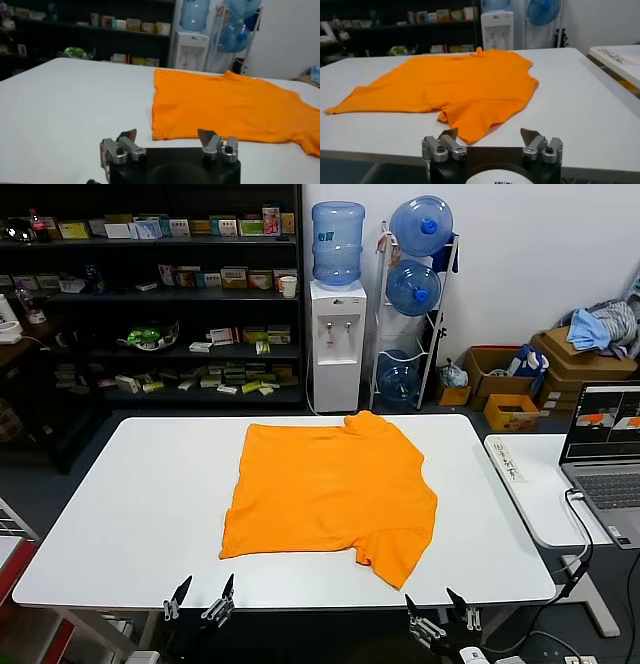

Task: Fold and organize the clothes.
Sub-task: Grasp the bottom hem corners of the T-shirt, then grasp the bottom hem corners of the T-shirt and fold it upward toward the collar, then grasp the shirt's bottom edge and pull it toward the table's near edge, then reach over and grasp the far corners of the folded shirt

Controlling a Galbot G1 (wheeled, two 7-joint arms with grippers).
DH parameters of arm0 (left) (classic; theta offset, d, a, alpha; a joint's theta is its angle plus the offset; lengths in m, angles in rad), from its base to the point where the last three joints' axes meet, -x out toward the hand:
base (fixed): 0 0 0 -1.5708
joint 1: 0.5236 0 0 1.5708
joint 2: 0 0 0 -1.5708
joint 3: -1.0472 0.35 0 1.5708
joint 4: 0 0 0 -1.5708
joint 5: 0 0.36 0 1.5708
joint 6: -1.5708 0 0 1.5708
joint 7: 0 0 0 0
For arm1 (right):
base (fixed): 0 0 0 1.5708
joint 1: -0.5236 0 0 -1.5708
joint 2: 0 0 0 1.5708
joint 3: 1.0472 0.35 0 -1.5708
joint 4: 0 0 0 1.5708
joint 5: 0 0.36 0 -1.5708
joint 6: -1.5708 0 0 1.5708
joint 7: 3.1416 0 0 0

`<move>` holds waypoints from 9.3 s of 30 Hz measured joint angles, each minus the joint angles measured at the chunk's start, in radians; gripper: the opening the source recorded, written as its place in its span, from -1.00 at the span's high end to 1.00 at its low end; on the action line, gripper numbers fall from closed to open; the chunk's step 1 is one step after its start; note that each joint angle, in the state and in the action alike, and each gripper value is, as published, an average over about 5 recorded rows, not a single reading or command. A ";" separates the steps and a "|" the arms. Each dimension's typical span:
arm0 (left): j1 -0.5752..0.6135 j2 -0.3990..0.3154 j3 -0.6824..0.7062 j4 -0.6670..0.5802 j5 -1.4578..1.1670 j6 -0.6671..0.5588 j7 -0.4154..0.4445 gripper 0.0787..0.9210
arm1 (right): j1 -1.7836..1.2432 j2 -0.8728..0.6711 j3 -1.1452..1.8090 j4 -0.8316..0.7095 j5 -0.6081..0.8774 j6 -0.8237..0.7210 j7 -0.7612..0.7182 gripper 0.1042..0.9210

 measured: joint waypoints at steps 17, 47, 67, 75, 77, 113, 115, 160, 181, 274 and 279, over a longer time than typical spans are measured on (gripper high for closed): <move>-0.127 0.041 0.026 0.094 -0.086 0.036 -0.016 -0.77 | 0.191 -0.020 -0.073 -0.103 0.034 -0.059 0.055 -0.76; -0.324 0.044 0.087 0.282 -0.111 0.085 -0.027 -0.58 | 0.333 0.003 -0.161 -0.241 0.011 -0.090 0.067 -0.07; -0.342 0.035 0.109 0.322 -0.097 0.060 -0.021 0.79 | 0.300 -0.003 -0.144 -0.219 0.014 -0.072 0.072 0.95; -0.315 0.049 0.103 0.288 -0.122 0.068 -0.043 0.95 | 0.241 -0.034 -0.136 -0.156 0.036 -0.069 0.093 0.95; -0.298 0.059 0.101 0.264 -0.145 0.076 -0.055 0.95 | 0.212 -0.049 -0.130 -0.130 0.046 -0.068 0.102 0.95; -0.327 0.162 0.127 0.165 -0.307 -0.036 -0.108 0.95 | 0.418 -0.143 -0.220 -0.142 0.211 0.005 0.258 0.95; -0.360 0.158 0.134 0.191 -0.304 -0.042 -0.105 0.95 | 0.462 -0.139 -0.236 -0.170 0.214 0.006 0.262 0.95; -0.419 0.119 0.131 0.317 -0.238 0.007 -0.052 -0.75 | 0.490 -0.201 -0.151 -0.290 0.277 -0.056 0.169 -0.75; -0.466 0.139 0.142 0.377 -0.294 0.031 -0.026 -0.61 | 0.500 -0.210 -0.147 -0.307 0.369 -0.155 0.147 -0.57; -0.855 0.278 0.323 0.629 -0.515 0.054 0.013 -0.77 | 1.173 -0.065 -0.477 -0.779 0.476 -0.223 0.250 -0.76; -0.909 0.262 0.357 0.691 -0.513 0.059 0.035 -0.77 | 1.198 -0.036 -0.490 -0.837 0.464 -0.235 0.236 -0.76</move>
